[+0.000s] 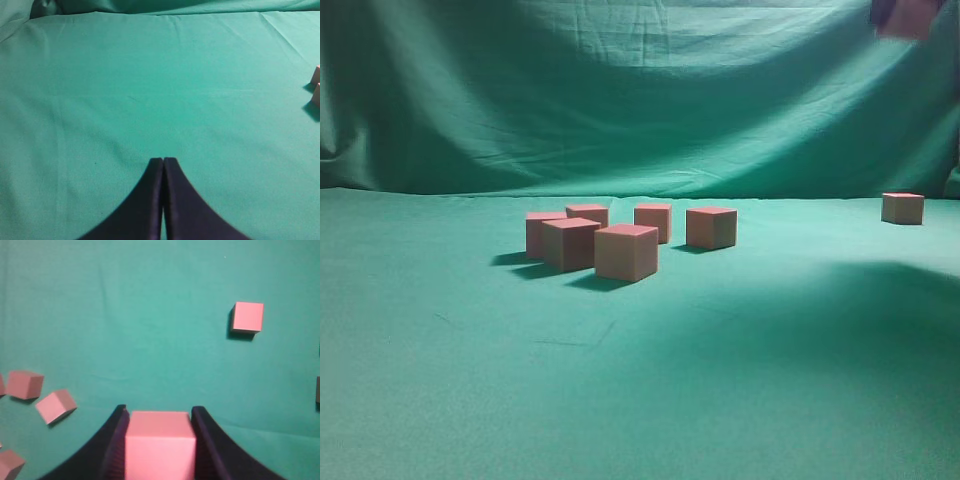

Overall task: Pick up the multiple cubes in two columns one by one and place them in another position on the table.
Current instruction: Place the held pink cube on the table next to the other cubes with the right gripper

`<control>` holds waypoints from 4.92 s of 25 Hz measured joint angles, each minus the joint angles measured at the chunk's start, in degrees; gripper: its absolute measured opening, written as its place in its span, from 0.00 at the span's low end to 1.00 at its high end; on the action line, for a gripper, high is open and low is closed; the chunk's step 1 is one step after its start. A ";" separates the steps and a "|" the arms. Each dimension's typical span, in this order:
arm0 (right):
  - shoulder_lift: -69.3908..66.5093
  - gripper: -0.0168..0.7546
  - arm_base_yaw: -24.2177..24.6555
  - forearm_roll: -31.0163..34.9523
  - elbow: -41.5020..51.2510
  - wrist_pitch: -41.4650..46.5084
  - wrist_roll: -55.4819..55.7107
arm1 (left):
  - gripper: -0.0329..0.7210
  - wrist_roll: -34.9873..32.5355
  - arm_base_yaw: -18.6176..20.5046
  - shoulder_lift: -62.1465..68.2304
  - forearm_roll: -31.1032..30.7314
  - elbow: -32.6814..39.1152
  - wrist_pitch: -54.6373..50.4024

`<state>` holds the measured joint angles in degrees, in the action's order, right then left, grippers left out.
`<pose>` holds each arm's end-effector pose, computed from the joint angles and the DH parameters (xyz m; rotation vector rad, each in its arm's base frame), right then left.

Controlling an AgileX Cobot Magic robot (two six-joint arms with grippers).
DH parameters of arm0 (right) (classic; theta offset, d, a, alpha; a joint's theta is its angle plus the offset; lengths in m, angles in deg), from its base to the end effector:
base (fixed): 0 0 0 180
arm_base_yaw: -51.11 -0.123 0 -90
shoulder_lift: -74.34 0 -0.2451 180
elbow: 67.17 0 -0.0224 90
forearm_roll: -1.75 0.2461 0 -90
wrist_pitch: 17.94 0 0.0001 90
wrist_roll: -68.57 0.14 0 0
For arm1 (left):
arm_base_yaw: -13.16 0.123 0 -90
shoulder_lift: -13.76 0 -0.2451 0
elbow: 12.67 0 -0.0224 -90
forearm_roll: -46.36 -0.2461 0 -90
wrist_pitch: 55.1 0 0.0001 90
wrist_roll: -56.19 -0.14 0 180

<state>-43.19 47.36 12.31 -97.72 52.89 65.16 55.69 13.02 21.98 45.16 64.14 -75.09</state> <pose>0.4081 0.0510 0.2482 -0.1351 2.7411 0.2575 0.1358 0.0007 0.1653 0.0232 1.8328 0.0248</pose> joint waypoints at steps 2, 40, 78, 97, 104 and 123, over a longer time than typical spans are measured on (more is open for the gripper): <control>4.36 0.36 -1.06 0.19 2.08 0.10 0.12 | 0.04 0.00 0.00 0.00 0.00 0.00 0.00; 8.84 0.36 -42.20 -6.64 37.24 -14.20 8.85 | 0.04 0.00 0.00 0.00 0.00 0.00 0.00; -2.24 0.36 -40.86 -20.31 31.77 -21.72 31.19 | 0.04 0.00 0.00 0.00 0.00 0.00 0.00; -3.61 0.36 -40.86 -20.41 31.77 -22.25 31.44 | 0.04 0.00 0.00 0.00 0.00 0.00 0.00; -3.70 0.49 -40.86 -20.41 31.77 -22.29 31.44 | 0.04 0.00 0.00 0.00 0.00 0.00 0.00; 1.01 0.73 -40.86 -20.09 29.19 -15.47 31.23 | 0.04 0.00 0.00 0.00 0.00 0.00 0.00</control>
<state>-42.18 6.50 -7.77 -68.53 37.42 96.39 55.69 13.02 21.98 45.16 64.14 -75.09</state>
